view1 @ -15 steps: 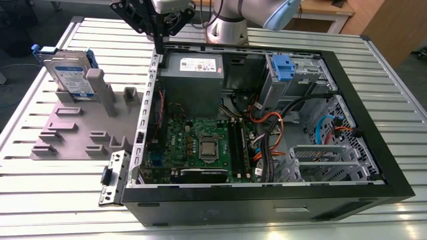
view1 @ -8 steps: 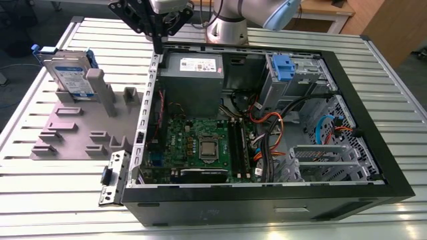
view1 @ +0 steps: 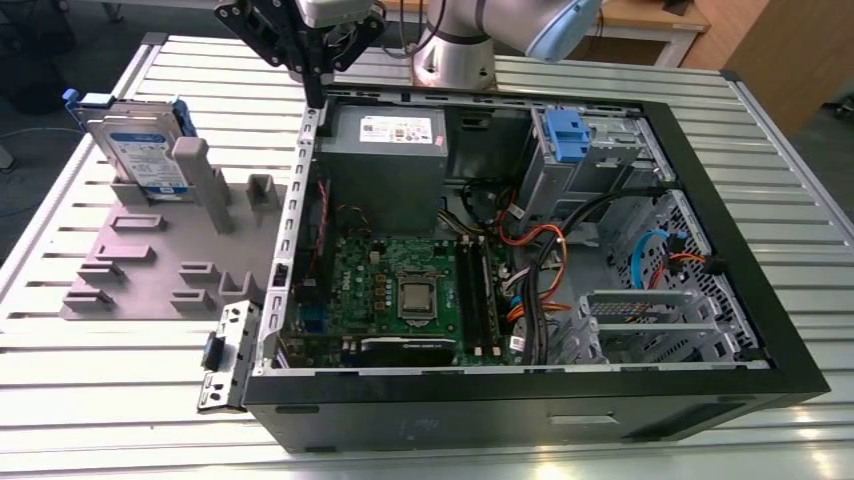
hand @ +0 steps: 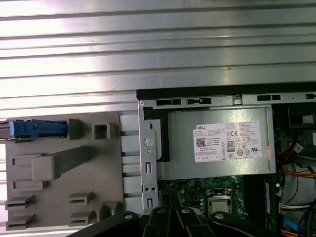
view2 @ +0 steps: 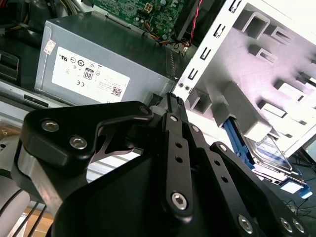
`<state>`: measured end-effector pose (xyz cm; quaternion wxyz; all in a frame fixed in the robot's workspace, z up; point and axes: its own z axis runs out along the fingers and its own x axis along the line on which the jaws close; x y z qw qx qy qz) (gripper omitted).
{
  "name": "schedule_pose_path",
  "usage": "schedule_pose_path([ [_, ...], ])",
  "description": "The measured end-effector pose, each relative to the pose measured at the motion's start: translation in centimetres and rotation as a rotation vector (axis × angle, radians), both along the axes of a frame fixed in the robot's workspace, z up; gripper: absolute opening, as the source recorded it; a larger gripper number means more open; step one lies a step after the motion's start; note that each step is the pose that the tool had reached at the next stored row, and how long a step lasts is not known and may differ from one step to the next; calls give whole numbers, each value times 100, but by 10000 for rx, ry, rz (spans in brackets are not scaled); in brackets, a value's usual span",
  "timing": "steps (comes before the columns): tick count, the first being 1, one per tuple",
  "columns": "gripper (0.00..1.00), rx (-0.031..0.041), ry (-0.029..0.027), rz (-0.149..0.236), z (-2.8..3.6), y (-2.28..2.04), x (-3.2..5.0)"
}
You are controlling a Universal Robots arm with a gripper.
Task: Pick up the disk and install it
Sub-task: 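Reach for the disk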
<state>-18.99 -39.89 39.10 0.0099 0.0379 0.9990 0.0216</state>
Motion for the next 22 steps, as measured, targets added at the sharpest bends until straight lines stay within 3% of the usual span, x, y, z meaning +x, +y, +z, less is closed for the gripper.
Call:
schedule_pose_path([
  [22,11,0,0,-1,0,0,-138],
])
